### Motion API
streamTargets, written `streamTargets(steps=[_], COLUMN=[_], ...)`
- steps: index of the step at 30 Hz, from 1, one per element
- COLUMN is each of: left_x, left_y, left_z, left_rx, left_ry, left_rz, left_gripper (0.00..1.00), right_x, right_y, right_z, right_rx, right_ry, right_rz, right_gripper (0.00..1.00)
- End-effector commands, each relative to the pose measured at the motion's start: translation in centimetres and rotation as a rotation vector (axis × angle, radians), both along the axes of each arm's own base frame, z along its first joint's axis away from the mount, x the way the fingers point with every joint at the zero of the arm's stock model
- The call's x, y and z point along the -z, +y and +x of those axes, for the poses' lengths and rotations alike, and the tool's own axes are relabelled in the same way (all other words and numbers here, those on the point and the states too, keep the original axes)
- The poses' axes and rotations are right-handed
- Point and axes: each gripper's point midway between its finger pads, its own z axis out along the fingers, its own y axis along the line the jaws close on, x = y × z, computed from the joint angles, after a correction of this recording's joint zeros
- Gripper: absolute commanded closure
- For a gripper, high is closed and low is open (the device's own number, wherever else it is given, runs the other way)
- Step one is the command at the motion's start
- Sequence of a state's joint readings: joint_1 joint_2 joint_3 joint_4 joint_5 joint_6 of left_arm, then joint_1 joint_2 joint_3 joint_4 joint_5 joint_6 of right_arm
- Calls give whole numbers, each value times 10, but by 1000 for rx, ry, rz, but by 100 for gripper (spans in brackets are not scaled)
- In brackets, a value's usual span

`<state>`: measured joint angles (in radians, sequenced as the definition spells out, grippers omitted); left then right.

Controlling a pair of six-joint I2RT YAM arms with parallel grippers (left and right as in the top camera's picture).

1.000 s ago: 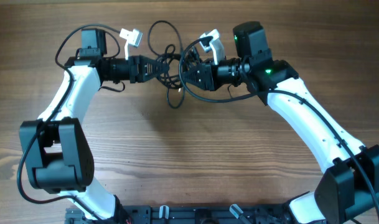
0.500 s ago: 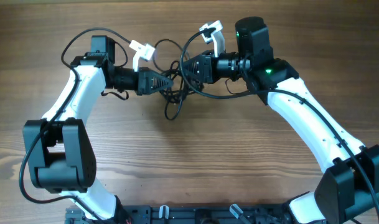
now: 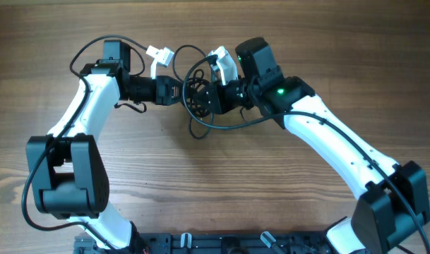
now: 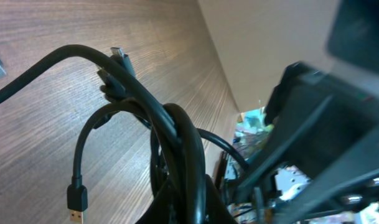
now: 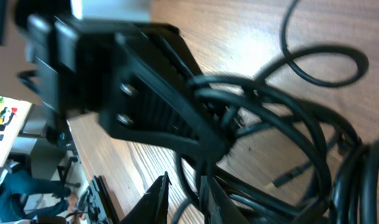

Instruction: Untangle cables

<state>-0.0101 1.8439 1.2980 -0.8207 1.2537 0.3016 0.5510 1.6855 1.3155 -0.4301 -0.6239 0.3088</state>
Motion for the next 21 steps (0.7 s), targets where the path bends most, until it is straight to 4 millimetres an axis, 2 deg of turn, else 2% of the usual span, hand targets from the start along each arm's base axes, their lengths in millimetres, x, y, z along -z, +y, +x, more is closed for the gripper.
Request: streamTargets(steps=[1,6,11,14,18,21], left_x=[-31,-56,-59,-63,-63,-63], left_y=[-1,-4,-5,-5,-9,-13], left_z=[2,2,1,-1,-3,-5], left_rx=[-33,4,9,20,27,38], left_ry=[91,112,129,131,156,163], left_rz=[-107,-242,-258,-283,-283,-282], left_gripper=[96,96,96,96,95,95], right_x=[15,19,17,16,14,24], right_y=[-2,-4,-3,-2,1,3], right_z=[3,-1,1,2,7,11], right_rx=[-14,-45,-45,-45,-44,-41], right_ry=[-15,-31,-42,-52,-73,-65], right_rz=[-45,-67,-61,-55,-43,-52], right_gripper=[81,81,79,72,72,76])
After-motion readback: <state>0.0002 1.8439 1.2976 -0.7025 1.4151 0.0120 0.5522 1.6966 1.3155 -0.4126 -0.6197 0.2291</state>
